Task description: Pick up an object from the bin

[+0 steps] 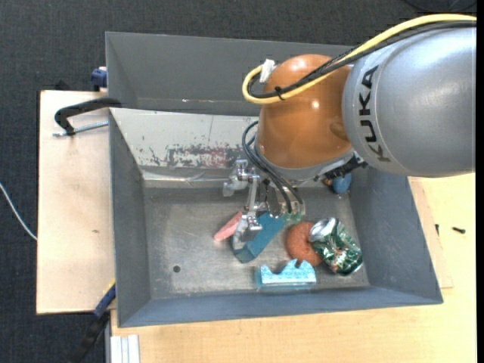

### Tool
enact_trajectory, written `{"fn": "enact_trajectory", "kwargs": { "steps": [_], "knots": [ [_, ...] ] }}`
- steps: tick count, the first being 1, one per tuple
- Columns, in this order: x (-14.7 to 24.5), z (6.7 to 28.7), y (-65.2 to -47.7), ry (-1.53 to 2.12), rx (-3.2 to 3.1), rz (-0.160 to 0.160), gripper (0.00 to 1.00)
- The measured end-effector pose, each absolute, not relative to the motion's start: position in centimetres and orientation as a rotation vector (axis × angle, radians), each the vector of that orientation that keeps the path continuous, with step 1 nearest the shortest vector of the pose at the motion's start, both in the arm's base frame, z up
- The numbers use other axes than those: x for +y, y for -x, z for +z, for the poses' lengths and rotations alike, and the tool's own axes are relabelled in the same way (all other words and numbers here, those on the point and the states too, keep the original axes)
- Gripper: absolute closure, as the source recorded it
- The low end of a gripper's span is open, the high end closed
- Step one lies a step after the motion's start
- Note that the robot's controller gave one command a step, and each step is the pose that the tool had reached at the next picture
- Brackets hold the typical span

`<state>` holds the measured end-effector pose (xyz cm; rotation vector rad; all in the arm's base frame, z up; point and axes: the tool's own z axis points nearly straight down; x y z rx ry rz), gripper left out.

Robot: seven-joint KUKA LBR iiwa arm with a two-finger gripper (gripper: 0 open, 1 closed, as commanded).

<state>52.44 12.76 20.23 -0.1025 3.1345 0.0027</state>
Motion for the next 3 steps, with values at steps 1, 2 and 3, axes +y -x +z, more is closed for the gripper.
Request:
{"fn": "enact_trajectory", "kwargs": {
  "steps": [1, 2, 3],
  "knots": [
    [9.6, 8.2, -54.9, 0.398, 3.108, 0.023, 1.0],
    [9.6, 8.1, -54.9, 0.398, 3.107, 0.024, 1.0],
    [8.2, 22.2, -54.5, 0.44, 3.102, 0.002, 1.0]
  ]
}}
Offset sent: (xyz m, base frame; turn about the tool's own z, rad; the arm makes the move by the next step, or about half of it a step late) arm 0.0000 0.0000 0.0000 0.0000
